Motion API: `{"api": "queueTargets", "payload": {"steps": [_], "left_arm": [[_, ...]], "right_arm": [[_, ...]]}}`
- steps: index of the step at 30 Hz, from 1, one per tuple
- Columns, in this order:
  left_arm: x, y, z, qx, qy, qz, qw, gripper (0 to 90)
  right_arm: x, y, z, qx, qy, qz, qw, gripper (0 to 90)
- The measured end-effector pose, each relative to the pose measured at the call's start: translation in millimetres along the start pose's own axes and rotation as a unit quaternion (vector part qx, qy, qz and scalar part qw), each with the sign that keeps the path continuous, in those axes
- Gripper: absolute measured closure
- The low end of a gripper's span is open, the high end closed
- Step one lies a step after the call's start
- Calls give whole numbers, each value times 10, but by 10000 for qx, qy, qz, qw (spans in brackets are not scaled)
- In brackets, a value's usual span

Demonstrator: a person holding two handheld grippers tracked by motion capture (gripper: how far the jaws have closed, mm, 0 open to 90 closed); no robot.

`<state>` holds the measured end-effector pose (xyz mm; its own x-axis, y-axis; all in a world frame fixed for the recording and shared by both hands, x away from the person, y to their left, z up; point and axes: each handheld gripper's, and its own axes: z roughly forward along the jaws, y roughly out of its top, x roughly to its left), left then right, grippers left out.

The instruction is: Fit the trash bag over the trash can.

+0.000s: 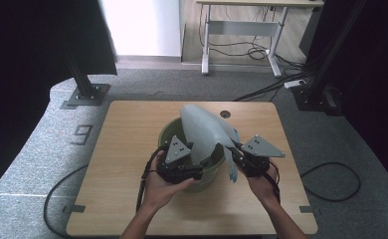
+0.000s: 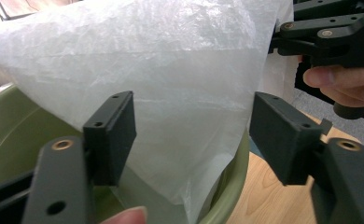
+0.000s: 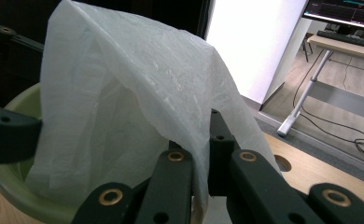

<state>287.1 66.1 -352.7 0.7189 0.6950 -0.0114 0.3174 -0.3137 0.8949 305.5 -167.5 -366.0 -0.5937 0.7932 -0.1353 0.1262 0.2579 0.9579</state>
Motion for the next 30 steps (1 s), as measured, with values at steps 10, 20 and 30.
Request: {"api": "queueTargets", "payload": {"steps": [10,20,30], "left_arm": [[9,9,126,113,186,67,9997,374],[198,18,109,159,-47,-83,9998,749],[483,15,13,189,26,-319,9993,894]], "right_arm": [[16,-3,-2,0,14,-25,10000,876],[-11,-112,-34,-13,76,69,9999,795],[3,-409,-314,-512,709,481,9950,492]]}}
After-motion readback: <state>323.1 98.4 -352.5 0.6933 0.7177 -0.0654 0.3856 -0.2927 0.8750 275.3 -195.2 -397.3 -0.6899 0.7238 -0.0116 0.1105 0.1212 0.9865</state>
